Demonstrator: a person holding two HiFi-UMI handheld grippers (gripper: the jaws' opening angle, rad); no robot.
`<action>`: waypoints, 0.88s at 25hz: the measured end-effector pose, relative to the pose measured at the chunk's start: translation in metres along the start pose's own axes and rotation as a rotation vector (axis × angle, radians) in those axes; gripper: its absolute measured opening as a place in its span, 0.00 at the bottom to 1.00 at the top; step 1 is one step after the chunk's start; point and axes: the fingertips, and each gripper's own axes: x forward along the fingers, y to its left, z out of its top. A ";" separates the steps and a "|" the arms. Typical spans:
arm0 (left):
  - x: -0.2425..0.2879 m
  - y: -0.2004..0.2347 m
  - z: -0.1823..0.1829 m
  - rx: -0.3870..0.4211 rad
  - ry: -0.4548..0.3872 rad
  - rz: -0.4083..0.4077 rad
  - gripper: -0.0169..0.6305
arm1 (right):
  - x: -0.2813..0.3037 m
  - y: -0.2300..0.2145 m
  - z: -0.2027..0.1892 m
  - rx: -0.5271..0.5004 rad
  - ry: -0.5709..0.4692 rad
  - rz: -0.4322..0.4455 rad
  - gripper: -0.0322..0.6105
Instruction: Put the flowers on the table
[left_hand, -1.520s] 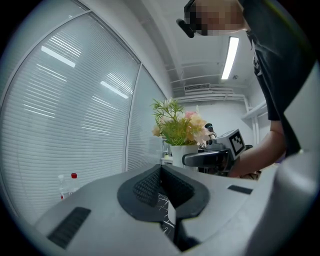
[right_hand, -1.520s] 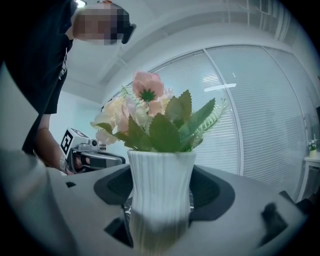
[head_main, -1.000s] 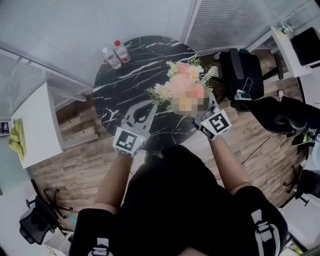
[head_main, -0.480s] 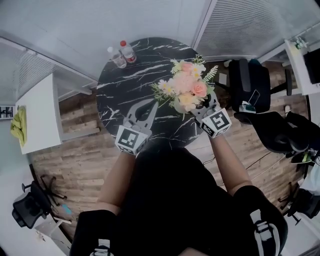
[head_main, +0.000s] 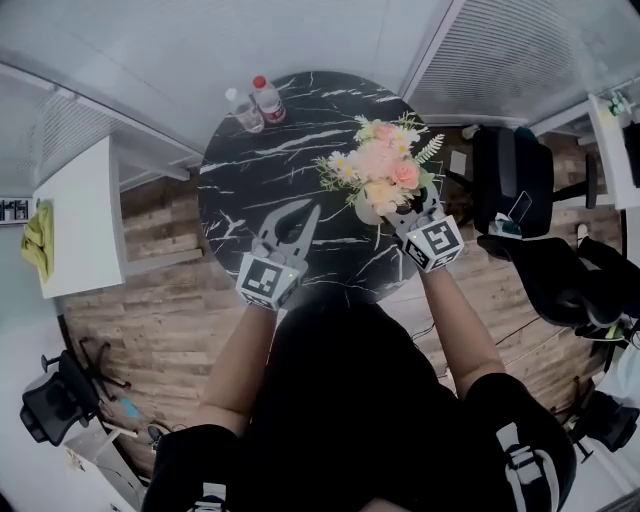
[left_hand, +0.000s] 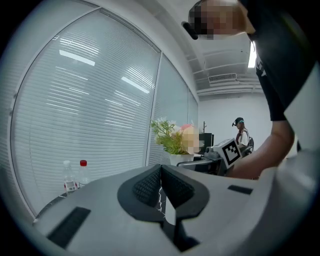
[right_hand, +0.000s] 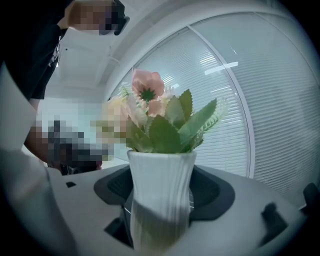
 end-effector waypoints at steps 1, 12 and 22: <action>0.002 0.004 -0.005 -0.001 0.003 -0.001 0.05 | 0.006 -0.001 -0.003 0.002 0.002 -0.001 0.59; 0.047 0.053 -0.053 -0.037 0.026 -0.012 0.05 | 0.063 -0.024 -0.038 -0.012 0.012 -0.046 0.59; 0.078 0.083 -0.090 -0.082 0.054 -0.025 0.05 | 0.103 -0.050 -0.069 -0.038 0.044 -0.108 0.59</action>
